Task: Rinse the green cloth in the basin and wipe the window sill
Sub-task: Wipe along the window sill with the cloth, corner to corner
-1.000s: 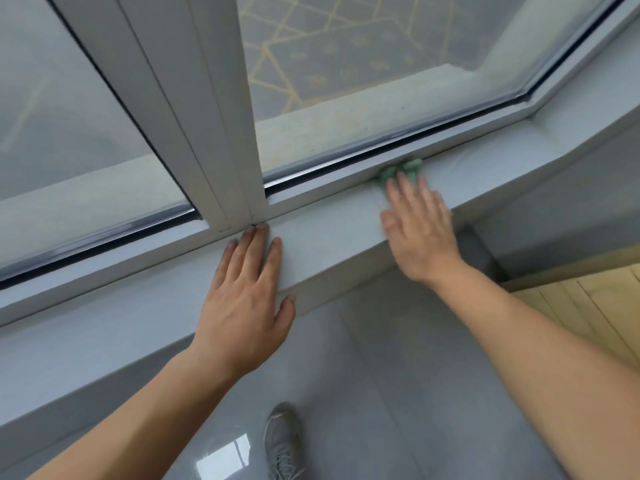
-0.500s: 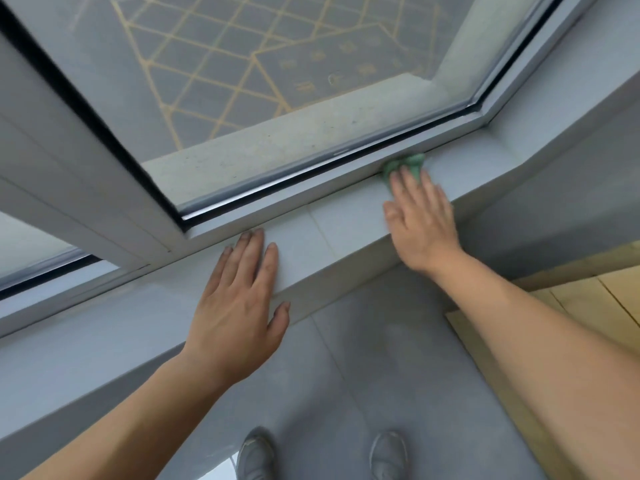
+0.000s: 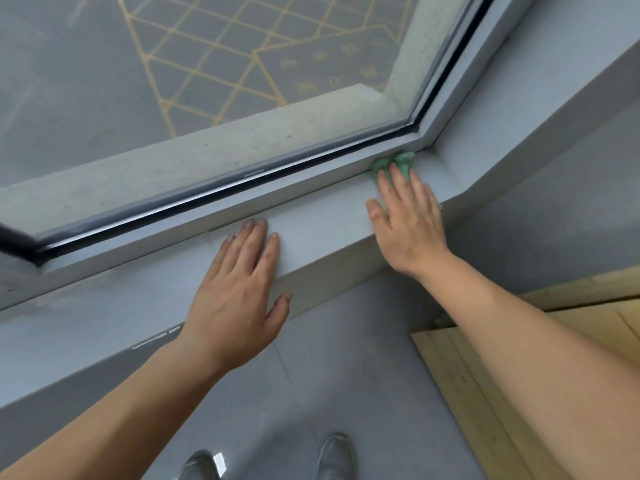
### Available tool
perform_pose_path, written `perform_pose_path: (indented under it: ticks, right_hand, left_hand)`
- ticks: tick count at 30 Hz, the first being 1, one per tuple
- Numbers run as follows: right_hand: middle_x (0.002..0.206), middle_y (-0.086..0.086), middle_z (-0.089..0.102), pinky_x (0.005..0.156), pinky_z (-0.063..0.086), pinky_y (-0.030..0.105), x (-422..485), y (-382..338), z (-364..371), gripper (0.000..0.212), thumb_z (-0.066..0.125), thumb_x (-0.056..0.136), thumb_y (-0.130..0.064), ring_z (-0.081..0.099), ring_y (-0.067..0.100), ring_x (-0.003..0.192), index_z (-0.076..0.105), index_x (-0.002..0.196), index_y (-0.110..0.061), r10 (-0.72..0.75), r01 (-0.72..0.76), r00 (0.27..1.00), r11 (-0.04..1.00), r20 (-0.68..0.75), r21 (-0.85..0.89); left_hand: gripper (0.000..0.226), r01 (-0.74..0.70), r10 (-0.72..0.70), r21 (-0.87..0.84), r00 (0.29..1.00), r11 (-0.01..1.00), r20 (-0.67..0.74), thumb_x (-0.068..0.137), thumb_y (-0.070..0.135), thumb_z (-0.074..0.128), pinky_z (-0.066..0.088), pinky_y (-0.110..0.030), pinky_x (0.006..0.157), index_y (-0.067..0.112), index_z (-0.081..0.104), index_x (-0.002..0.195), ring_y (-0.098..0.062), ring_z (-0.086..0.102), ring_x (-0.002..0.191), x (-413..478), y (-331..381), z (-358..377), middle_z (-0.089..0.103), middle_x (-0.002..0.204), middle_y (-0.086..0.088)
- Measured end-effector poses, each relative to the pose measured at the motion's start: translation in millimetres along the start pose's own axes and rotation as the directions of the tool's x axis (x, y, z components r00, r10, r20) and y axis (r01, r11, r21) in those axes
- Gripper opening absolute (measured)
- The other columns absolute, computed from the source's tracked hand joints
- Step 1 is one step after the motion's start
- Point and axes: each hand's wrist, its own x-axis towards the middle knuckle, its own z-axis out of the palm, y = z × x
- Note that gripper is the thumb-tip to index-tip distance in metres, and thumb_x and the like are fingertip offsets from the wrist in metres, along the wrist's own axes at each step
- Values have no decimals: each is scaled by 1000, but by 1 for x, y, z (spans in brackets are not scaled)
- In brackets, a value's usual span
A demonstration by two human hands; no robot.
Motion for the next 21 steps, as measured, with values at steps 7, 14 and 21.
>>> perform_pose_path:
  ticks: [7, 14, 21]
  right_hand:
    - [166, 4, 10, 121, 3, 43, 26, 43, -14, 65, 14, 100, -49, 3, 26, 152, 15, 156, -16, 82, -82, 997, 996, 8, 23]
    - [157, 12, 35, 114, 21, 40, 30, 57, -21, 52, 30, 103, -33, 32, 34, 133, 38, 147, -6, -26, 24, 995, 1000, -99, -17]
    - [119, 20, 69, 83, 52, 45, 15, 73, -21, 26, 59, 87, 7, 56, 43, 88, 68, 111, 5, -116, 163, 931, 981, -346, 108]
  left_hand:
    - [77, -66, 66, -44, 998, 997, -8, 89, 48, 39, 13, -44, 123, 5, 26, 152, -30, 13, 152, 63, 53, 8, 23, 162, -17]
    - [77, -92, 91, -59, 996, 994, -13, 89, 49, 39, 11, -43, 123, 6, 28, 151, -29, 14, 152, 92, 71, 11, 22, 162, -16]
    - [75, -120, 118, -77, 992, 990, -32, 90, 47, 40, 15, -44, 123, 5, 30, 151, -28, 16, 152, 92, 76, 13, 26, 161, -15]
